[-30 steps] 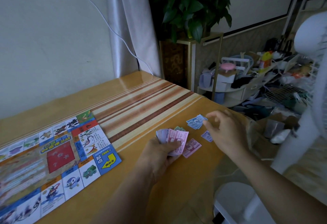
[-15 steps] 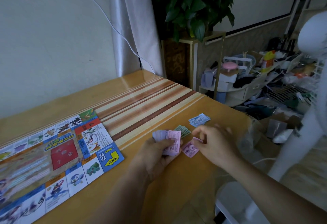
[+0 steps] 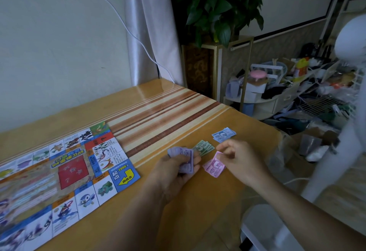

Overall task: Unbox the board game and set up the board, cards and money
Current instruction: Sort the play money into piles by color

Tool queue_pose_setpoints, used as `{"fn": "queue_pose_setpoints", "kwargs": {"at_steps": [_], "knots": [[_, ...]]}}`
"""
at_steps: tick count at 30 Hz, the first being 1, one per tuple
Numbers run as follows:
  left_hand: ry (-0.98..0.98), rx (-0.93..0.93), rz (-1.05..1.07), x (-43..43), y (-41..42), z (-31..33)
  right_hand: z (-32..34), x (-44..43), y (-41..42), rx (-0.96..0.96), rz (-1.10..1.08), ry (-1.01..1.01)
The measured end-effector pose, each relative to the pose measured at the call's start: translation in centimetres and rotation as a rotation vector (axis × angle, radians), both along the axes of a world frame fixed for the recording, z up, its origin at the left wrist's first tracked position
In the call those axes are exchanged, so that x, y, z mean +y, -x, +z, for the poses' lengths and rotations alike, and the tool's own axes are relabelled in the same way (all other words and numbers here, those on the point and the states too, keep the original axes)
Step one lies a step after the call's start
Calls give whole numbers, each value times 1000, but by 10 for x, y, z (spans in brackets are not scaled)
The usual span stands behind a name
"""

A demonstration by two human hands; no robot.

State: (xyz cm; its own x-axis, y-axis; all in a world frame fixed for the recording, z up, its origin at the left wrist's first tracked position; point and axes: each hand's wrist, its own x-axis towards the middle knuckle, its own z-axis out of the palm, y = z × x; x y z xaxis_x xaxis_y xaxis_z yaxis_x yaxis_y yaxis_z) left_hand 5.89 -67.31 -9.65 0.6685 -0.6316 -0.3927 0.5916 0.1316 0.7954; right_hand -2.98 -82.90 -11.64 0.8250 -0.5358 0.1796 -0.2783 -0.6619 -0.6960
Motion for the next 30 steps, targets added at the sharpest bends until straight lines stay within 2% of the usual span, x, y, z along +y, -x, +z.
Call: {"fn": "queue_pose_setpoints", "kwargs": {"at_steps": [2,3,4,6,7,9,11,16,20,27,30], "knots": [[-6,-35,-27,1,2,-2,-3,4,3,85,-64,314],[-12,-39,-33,-1,3,-3,-1,4,4,64,-83,367],[-21,-40,-35,-3,4,-3,3,5,5,8,-83,338],[-41,-59,-48,-7,7,-3,11,7,2,-148,-23,37],[-60,-89,-64,-9,9,-3,16,9,0,-156,33,-134],[-106,-178,-105,-14,13,-1,21,9,-4,-85,128,-292],[-114,-221,-127,-17,15,1,22,5,-5,-45,162,-322],[11,-142,-133,-14,13,2,22,-5,-5,-43,131,-367],[-32,-226,-111,-13,12,1,24,-5,-2,-31,179,-450],[13,-171,-87,-14,13,2,24,-7,-3,-27,152,-420],[-12,-229,-89,-13,12,1,23,-7,-3,-58,133,-469]]}}
